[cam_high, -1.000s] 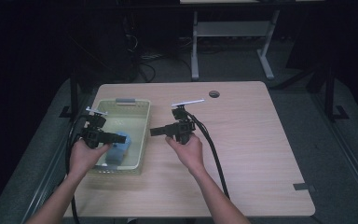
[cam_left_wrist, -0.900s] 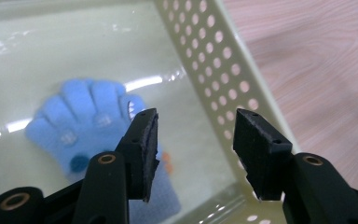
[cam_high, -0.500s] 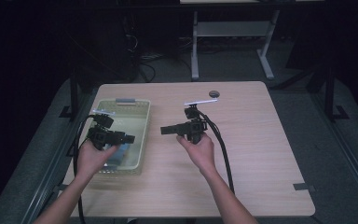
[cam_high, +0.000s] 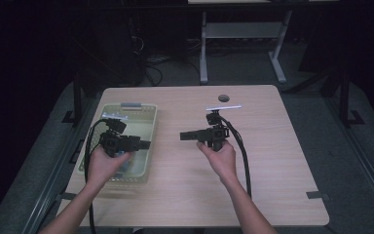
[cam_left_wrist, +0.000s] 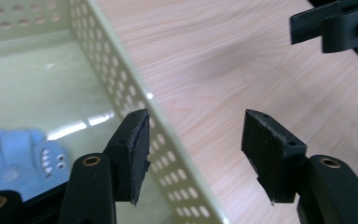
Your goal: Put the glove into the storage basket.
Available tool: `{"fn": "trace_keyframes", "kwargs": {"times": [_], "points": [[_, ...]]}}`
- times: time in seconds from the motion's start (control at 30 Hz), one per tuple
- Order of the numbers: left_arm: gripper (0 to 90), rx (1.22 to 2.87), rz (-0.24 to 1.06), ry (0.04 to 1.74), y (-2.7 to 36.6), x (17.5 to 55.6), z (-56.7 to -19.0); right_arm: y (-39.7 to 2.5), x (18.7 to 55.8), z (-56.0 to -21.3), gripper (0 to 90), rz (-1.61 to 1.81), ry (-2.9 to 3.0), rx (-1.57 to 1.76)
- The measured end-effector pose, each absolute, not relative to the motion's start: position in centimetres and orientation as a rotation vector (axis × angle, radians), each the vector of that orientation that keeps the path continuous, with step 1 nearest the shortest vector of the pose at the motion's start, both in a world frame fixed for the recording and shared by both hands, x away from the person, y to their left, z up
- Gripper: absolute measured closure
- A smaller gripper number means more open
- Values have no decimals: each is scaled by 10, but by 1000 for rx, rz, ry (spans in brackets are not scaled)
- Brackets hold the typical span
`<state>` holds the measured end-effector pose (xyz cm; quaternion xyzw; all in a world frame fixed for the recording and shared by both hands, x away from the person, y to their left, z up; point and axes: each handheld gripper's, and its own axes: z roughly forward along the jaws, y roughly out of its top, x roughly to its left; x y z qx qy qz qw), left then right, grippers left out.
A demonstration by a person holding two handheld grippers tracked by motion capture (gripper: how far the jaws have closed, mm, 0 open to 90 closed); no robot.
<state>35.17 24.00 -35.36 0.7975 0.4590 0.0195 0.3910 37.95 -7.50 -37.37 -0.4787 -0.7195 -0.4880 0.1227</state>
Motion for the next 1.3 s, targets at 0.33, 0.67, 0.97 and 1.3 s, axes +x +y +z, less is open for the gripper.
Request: {"fn": "trace_keyframes", "kwargs": {"times": [0.33,0.67,0.97,1.3], "points": [[395,2013,15,1109,222,348,-349,-99,377,-376,499,-1444,-2083,-1439],[373,2000,-11,1075,207,346,-350,-119,373,-378,477,-1454,-2062,-1478],[345,1990,-49,1056,195,346,-356,-136,370,-382,456,-1464,-2042,-1510],[324,2000,-70,1030,180,345,-358,-155,365,-385,443,-1473,-2022,-1544]]}}
